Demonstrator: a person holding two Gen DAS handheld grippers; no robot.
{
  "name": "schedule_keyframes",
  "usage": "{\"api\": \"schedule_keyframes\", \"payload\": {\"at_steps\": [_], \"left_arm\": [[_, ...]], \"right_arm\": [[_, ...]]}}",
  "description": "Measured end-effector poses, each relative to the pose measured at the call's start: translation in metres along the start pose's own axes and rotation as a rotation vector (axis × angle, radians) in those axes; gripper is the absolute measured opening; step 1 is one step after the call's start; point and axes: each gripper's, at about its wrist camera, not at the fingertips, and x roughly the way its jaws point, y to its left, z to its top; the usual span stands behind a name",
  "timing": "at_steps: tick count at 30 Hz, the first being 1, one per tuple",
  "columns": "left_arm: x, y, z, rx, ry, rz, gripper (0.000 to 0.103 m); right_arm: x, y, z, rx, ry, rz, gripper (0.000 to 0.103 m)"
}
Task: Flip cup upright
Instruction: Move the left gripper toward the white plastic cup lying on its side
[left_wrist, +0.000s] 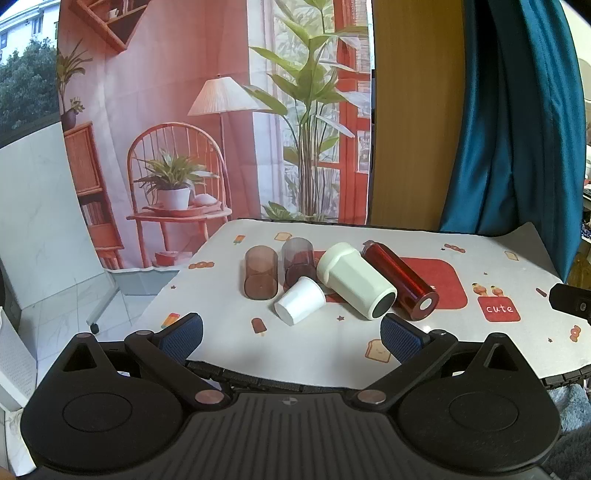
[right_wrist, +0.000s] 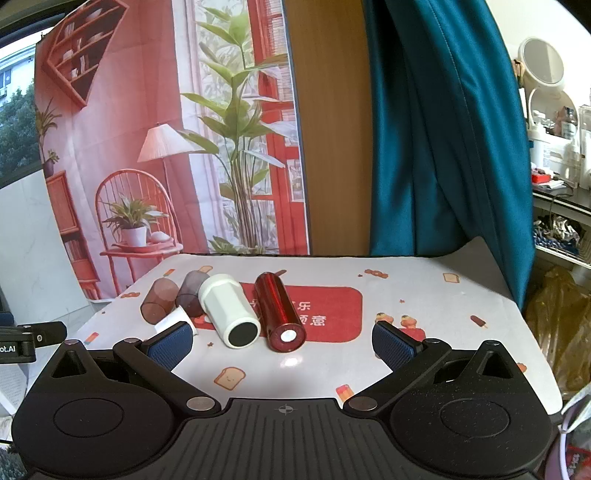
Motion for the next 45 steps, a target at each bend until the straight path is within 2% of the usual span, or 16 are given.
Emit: {"api": "schedule_keyframes", "payload": {"at_steps": [30, 36, 42, 45], "left_arm": [[0.000, -0.002, -0.001, 0.000, 0.004, -0.010, 0.103], [0.002, 0.000, -0.001, -0.010, 0.012, -0.019, 0.103], [0.004, 0.001, -0.002, -0.010, 0.025, -0.065, 0.103], [0.010, 0.002, 0.002, 0.012, 0.025, -0.049, 0.103]], "right_arm": [[0.000, 0.004, -0.003, 0.001, 0.025, 0.003, 0.103], [0.002, 0.004, -0.005, 0.004, 0.036, 0.003, 0.103], [0.004, 0.001, -0.001, 0.014, 0.048, 0.006, 0.103], [0.006, 0.000, 0.001, 0.010, 0.050, 0.016, 0.103]]}}
